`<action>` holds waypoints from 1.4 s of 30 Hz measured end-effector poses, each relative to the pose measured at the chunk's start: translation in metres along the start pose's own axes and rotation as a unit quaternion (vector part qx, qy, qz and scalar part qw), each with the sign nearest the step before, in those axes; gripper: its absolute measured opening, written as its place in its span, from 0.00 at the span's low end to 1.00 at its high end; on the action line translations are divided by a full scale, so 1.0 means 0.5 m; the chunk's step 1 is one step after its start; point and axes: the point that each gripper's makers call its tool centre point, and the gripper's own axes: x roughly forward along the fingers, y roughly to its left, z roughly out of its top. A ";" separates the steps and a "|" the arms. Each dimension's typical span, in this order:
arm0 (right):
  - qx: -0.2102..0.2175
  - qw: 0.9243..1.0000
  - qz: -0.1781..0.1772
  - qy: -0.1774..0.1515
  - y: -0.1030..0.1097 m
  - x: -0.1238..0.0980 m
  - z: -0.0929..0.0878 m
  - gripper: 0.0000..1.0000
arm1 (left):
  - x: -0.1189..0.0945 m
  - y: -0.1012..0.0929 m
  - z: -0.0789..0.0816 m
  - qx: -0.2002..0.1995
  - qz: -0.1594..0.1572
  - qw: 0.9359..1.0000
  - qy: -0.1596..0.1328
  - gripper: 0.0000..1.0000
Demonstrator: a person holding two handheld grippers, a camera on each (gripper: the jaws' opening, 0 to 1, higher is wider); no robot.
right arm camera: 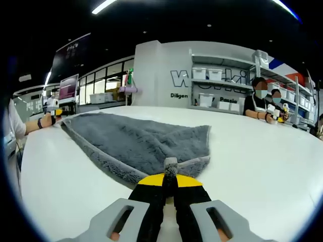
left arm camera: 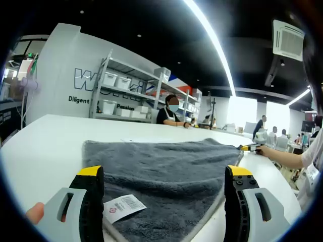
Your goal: Fold the towel on the table until its edges align and the towel forms a compact rectangular stack.
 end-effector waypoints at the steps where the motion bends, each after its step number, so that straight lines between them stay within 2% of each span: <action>1: 0.001 1.000 -0.005 0.000 -0.004 0.000 0.000 0.02 | 0.000 0.000 0.000 0.000 0.000 1.000 0.000 0.98; 12: 0.006 0.998 -0.066 0.005 -0.051 -0.006 -0.004 0.02 | 0.001 0.000 0.000 -0.001 0.000 1.000 0.000 0.98; 18: 0.007 0.996 -0.083 0.005 -0.061 -0.012 -0.006 0.02 | 0.000 0.001 0.000 -0.002 0.000 1.000 0.000 0.98; 32: 0.008 0.996 -0.090 0.004 -0.065 -0.015 -0.006 0.02 | 0.000 -0.004 0.000 -0.003 -0.003 1.000 -0.002 0.98; 42: 0.026 0.996 -0.088 -0.022 -0.073 -0.028 0.011 0.06 | -0.001 -0.001 0.003 -0.002 -0.002 1.000 -0.003 0.98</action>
